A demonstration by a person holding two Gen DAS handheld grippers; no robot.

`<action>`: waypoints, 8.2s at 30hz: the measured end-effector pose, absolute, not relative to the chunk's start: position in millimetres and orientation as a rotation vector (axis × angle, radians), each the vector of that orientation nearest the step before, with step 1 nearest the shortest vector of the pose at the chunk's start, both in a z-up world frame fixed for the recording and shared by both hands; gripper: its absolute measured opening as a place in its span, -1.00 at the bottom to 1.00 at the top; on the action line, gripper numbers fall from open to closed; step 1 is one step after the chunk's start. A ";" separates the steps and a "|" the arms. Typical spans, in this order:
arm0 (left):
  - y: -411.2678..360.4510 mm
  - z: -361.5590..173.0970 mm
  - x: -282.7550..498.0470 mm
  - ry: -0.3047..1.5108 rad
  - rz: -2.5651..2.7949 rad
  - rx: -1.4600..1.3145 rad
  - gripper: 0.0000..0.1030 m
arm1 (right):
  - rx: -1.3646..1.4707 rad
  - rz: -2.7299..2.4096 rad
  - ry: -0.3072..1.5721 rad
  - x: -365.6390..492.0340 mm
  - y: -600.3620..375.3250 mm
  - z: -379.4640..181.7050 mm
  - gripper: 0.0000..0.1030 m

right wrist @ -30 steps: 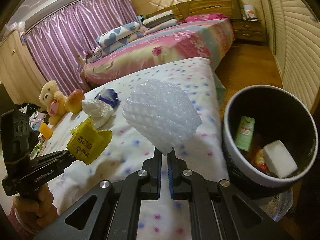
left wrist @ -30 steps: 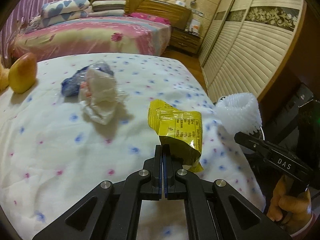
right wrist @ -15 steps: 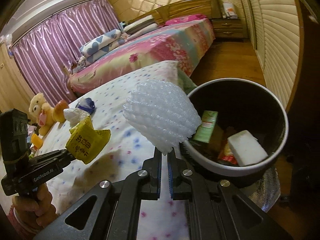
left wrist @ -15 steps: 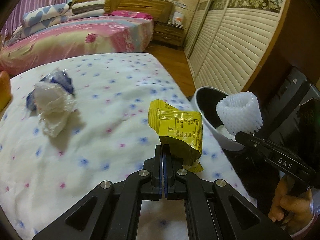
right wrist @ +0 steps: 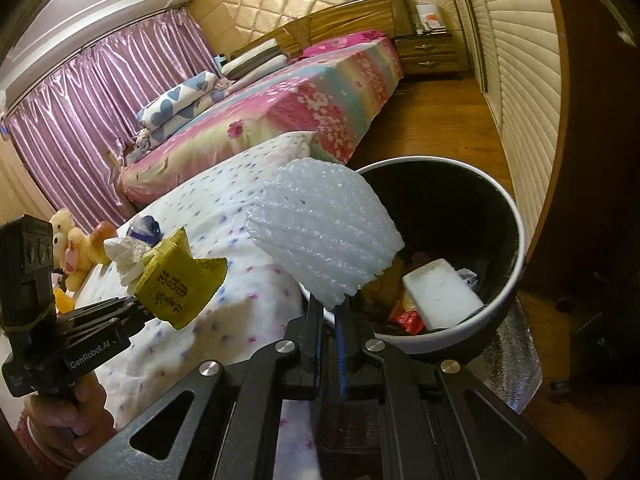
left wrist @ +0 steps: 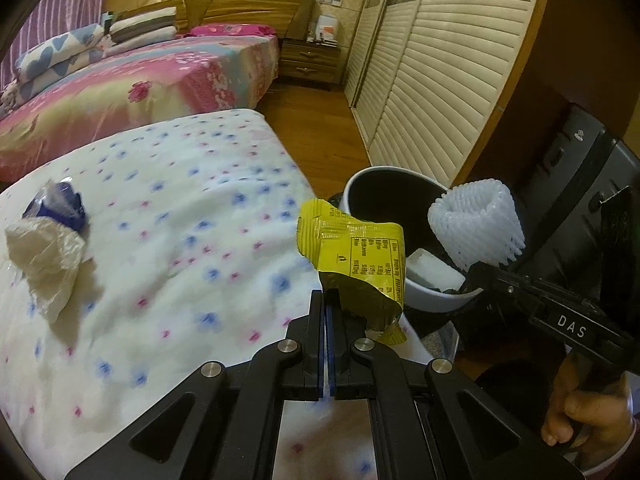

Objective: Collect trash
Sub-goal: 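Carry the yellow packet and foam net over the black bin and lower them, then open both tools to drop the packet and foam net into the bin, then move both open tools back toward the remaining wrappers on the bed, then grasp the blue plastic wrapper with the left tool while the right tool grasps the white tissue, then carry the blue wrapper and white tissue over the black bin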

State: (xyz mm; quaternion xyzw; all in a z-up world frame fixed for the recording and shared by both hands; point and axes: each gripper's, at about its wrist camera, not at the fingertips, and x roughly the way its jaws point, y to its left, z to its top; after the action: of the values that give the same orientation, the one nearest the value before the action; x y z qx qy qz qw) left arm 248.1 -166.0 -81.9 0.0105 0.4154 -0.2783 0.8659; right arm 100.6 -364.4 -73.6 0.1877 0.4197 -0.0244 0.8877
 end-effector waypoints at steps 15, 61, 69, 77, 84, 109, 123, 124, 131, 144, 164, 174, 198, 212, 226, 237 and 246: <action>-197.6 -83.2 262.3 0.871 -0.595 0.051 -1.00 | 0.413 -0.086 0.878 101.2 -384.5 -80.8 -0.90; -258.0 -93.0 293.0 0.898 -0.625 0.112 -1.00 | 0.463 -0.140 0.899 120.5 -430.0 -91.0 -0.90; -269.3 -99.0 301.1 0.916 -0.629 0.124 -1.00 | 0.477 -0.145 0.913 123.4 -434.3 -94.7 -0.90; -278.3 -100.4 304.3 0.917 -0.623 0.139 -1.00 | 0.490 -0.148 0.923 125.6 -440.1 -97.2 -0.90; -280.1 -100.6 304.9 0.926 -0.626 0.142 -1.00 | 0.503 -0.156 0.929 128.6 -445.1 -99.5 -0.88; -162.6 -86.5 244.8 0.874 -0.512 -0.004 -0.10 | 0.502 -0.121 0.853 109.3 -397.9 -74.2 0.51; -49.5 -74.4 220.5 0.863 -0.361 -0.131 -0.08 | 0.445 0.015 0.863 129.1 -324.5 -68.6 0.62; -41.9 -74.5 219.7 0.860 -0.344 -0.136 -0.07 | 0.436 0.030 0.866 132.3 -317.0 -68.2 0.62; 4.5 -76.2 214.4 0.859 -0.241 -0.168 -0.07 | 0.404 0.106 0.883 143.2 -275.9 -73.0 0.64; 72.9 -83.0 224.0 0.867 -0.106 -0.215 -0.07 | 0.343 0.259 0.924 173.5 -194.1 -85.3 0.64; 94.3 -97.0 295.0 0.899 -0.147 -0.120 -0.07 | 0.304 0.348 0.960 243.8 -123.8 -101.7 0.57; 75.0 -100.8 334.0 0.898 -0.225 -0.075 -0.03 | 0.344 0.352 0.990 248.0 -136.8 -108.0 -0.42; 56.9 -114.7 374.2 0.905 -0.421 -0.054 -0.97 | 0.406 0.221 0.954 207.6 -185.4 -105.7 -0.41; 23.7 -79.6 405.0 0.775 -0.642 0.343 0.61 | 0.499 0.191 0.951 194.8 -215.4 -107.3 -0.40; -14.4 -103.7 396.0 0.841 -0.619 0.381 -0.09 | 0.479 0.189 0.959 185.4 -226.7 -99.3 -0.41; -27.8 -90.4 308.0 0.900 -0.414 0.107 -0.12 | 0.496 0.177 0.939 158.4 -263.3 -92.1 -0.41; -19.5 -78.8 258.5 0.896 -0.303 0.019 -0.13 | 0.428 0.182 0.928 134.3 -277.8 -79.1 -0.41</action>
State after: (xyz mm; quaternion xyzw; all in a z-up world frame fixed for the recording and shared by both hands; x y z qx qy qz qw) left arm 258.5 -19.5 -78.8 0.0089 0.4315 -0.1461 0.8901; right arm 134.3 -277.8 -79.1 0.2047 0.4434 0.0869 0.8683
